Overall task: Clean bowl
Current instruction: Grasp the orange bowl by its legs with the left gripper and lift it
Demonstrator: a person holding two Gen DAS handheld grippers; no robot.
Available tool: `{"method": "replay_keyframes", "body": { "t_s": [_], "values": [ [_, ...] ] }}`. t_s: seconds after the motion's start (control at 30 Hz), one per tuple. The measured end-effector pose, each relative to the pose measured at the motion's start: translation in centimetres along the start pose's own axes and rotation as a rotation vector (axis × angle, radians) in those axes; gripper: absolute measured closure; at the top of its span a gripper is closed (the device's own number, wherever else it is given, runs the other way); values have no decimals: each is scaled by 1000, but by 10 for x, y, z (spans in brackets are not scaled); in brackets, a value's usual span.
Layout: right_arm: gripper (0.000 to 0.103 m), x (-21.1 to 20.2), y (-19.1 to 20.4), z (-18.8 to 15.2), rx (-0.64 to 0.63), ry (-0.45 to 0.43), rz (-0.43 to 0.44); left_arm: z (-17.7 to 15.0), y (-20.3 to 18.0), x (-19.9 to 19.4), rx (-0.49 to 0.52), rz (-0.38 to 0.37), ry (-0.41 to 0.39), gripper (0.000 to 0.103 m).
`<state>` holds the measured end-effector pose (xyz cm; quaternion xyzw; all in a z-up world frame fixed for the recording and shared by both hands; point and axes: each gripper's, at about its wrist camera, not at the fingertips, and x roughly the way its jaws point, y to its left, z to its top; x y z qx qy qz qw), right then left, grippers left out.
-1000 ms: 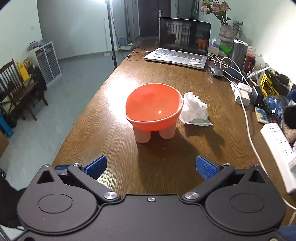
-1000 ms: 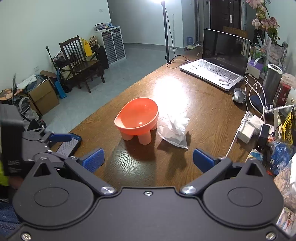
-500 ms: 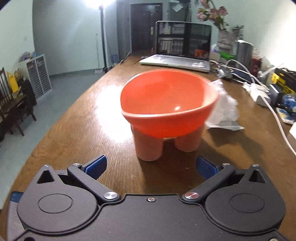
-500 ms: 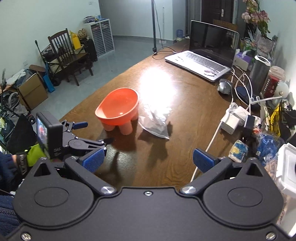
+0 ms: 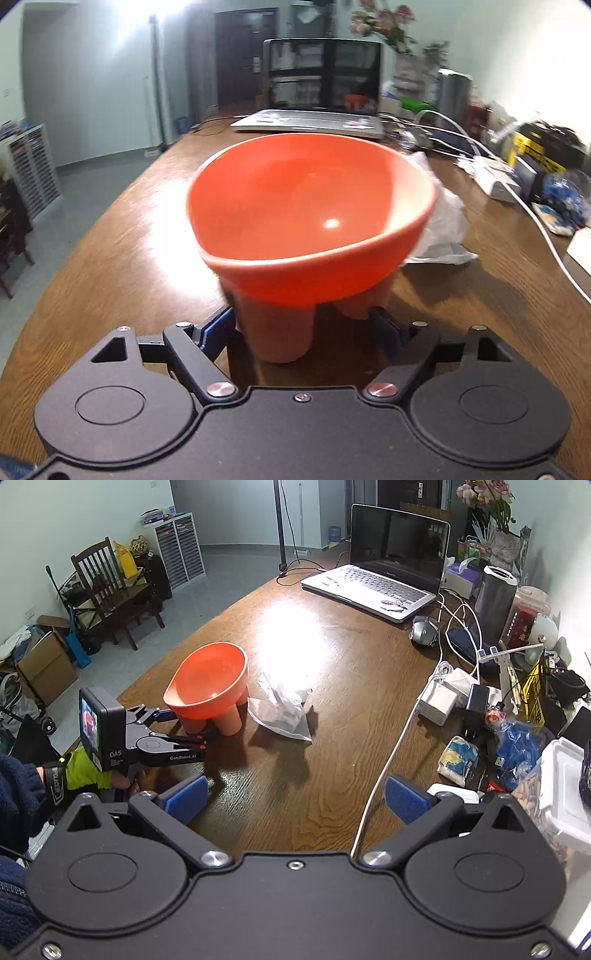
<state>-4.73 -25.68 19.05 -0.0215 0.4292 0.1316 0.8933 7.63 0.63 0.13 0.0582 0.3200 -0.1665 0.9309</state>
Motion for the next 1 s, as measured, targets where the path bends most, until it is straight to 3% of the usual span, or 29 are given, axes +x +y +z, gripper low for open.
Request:
{"method": "replay_keyframes", "body": {
  "t_s": [0.07, 0.13, 0.17, 0.57, 1.0],
  "values": [
    [0, 0, -1, 0, 3, -1, -4, 3, -2, 5, 6, -13, -3, 30],
    [0, -1, -2, -2, 11, -1, -13, 6, -4, 8, 11, -10, -12, 42],
    [0, -1, -2, -3, 13, -2, -14, 7, -4, 8, 3, -4, -17, 65],
    [0, -3, 3, -6, 8, -32, -22, 15, -7, -1, -3, -3, 36, 65],
    [1, 21, 11, 19, -141, -99, 44, -11, -11, -46, 36, -40, 82, 65]
  ]
}}
